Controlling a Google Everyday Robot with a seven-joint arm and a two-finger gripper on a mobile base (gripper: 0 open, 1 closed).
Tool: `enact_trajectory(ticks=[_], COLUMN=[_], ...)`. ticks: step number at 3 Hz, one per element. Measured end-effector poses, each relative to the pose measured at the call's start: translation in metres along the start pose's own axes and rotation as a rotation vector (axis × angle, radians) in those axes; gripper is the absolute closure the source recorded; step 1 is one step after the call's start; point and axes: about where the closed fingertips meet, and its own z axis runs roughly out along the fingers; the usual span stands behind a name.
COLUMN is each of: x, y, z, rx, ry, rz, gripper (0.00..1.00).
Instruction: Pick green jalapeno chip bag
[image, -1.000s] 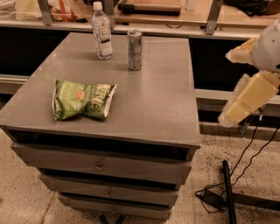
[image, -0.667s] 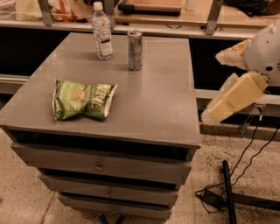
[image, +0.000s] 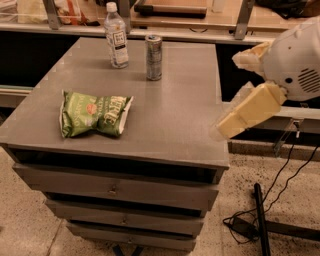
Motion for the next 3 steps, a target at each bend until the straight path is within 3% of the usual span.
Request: enact_trajectory(ticks=[2,3], x=[0.000,-0.003], y=[0.002,0.016], z=[0.008,0.059], rx=[-0.005,-0.026], ry=[-0.010,-0.088], rz=[0.001,0.016], gripper=[0.00,0.00])
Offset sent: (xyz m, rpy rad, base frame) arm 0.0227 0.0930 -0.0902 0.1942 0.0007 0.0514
